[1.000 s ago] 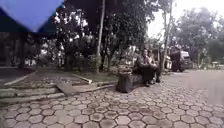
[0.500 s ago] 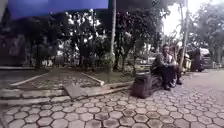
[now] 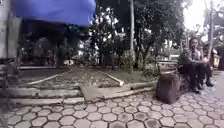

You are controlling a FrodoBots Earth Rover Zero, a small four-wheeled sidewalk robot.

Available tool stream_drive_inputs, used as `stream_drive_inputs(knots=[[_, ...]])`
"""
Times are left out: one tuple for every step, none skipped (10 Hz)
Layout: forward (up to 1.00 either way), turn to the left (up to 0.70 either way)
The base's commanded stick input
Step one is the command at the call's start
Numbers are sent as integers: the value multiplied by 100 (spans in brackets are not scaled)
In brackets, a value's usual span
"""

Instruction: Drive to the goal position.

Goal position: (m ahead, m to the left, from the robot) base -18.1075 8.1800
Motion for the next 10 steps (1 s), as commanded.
stream_drive_inputs(knots=[[0, 0], [0, 0], [0, 0], [0, 0], [0, 0], [0, 0], [0, 0], [9, 0], [45, 0], [45, 0]])
